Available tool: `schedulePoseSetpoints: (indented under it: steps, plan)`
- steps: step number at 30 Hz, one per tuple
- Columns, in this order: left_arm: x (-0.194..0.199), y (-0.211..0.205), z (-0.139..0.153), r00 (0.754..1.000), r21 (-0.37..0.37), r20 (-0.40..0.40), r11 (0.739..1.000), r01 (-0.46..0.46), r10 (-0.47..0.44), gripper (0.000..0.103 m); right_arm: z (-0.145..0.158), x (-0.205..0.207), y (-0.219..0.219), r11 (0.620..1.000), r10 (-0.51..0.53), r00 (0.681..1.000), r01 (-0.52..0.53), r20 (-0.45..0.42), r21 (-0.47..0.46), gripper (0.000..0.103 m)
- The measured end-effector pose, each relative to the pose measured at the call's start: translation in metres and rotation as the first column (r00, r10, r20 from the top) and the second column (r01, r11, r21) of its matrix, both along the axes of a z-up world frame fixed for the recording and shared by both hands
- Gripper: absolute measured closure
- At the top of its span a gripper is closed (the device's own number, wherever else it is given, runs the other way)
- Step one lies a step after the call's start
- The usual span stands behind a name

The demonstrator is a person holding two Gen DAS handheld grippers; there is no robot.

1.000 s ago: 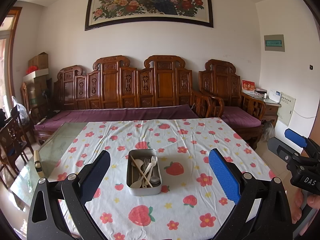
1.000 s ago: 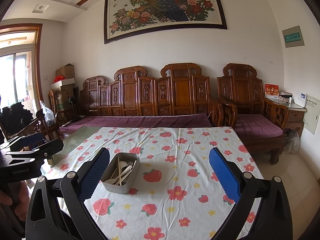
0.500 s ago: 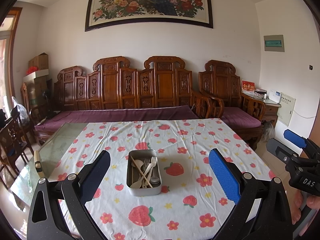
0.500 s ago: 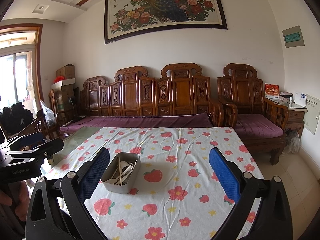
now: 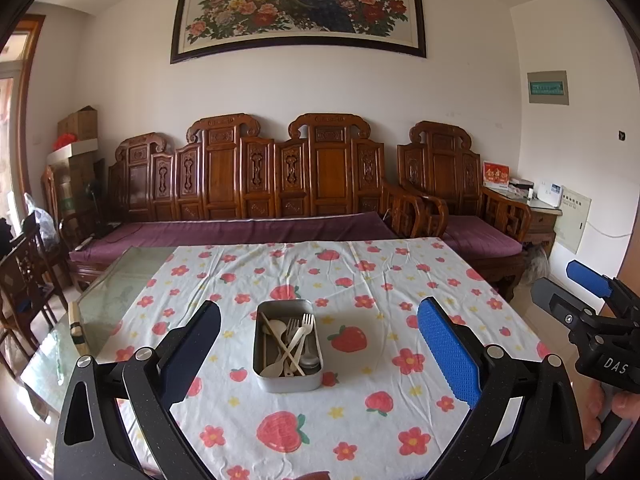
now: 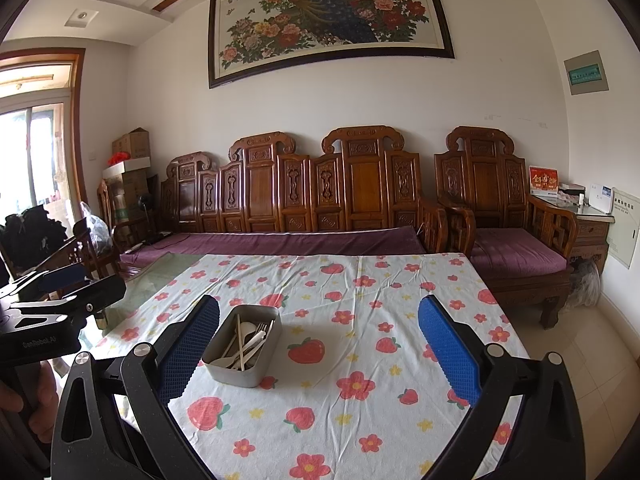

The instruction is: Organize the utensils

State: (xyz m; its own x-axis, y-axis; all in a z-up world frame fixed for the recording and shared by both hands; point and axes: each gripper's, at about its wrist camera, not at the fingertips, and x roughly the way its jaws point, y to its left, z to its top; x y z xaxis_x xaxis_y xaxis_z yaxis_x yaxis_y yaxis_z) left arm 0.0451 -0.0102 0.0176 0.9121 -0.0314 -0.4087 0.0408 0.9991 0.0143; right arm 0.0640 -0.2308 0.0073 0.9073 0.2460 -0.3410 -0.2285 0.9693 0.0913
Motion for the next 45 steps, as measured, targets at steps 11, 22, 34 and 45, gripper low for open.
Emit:
schedulePoseSetpoints:
  steps: [11,22,34,45]
  plan:
    - [0.005,-0.001,0.010,1.000,-0.002,0.000,1.000,-0.005,0.005,0.008,0.000,0.000,0.000,1.000,0.000,1.000,0.000,0.000,0.000,0.003]
    - [0.009,0.001,0.009,1.000,0.003,0.003,1.000,-0.013,0.013,0.008,0.001,0.000,0.001,1.000,0.001,1.000,-0.001,0.001,0.000,0.003]
    - [0.008,0.001,0.007,1.000,0.005,0.005,1.000,-0.013,0.013,0.008,0.000,0.000,0.001,1.000,0.000,1.000,0.000,0.001,0.000,0.003]
    - [0.010,0.003,0.006,1.000,0.002,0.015,1.000,-0.006,0.006,0.008,0.000,-0.001,0.001,1.000,0.000,1.000,0.000,0.001,0.001,0.003]
